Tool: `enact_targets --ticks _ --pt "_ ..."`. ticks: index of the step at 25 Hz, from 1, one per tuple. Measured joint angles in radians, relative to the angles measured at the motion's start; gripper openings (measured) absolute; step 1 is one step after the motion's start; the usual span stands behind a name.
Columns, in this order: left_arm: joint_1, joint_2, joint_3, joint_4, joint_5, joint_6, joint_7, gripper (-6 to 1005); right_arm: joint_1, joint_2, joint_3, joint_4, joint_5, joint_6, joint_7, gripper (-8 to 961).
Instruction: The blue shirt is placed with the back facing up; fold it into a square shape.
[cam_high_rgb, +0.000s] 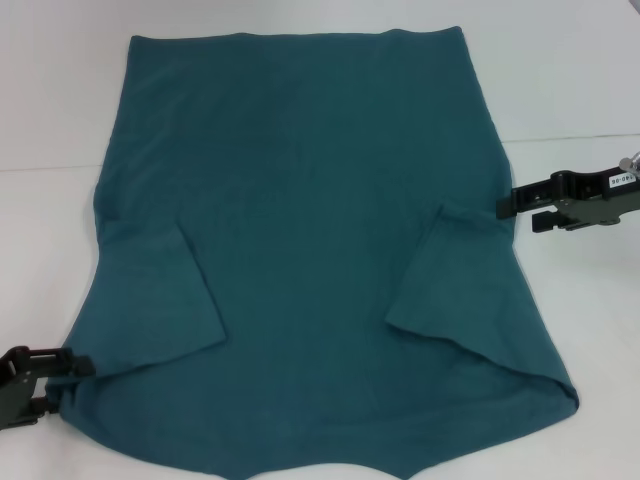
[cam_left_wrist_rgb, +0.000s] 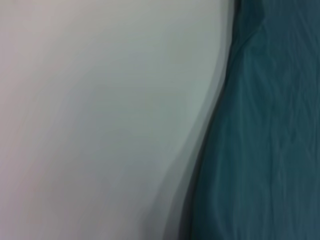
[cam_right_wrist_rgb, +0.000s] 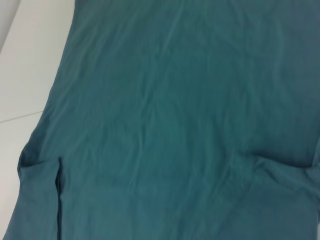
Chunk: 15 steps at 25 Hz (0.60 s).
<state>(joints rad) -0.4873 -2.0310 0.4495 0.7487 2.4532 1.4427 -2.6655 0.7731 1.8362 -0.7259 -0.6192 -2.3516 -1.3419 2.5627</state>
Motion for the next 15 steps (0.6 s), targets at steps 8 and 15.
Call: enact_targets --ticks 8,15 --pt "-0.015 0.0 0.0 -0.01 -0.003 -0.001 0.001 608 -0.007 0.003 0.017 0.0 0.0 0.0 -0.004 734" --pt "-0.017 -0.006 -0.005 -0.005 -0.003 0.007 0.011 588 -0.01 0.003 0.025 0.0 0.0 -0.008 -0.006 734"
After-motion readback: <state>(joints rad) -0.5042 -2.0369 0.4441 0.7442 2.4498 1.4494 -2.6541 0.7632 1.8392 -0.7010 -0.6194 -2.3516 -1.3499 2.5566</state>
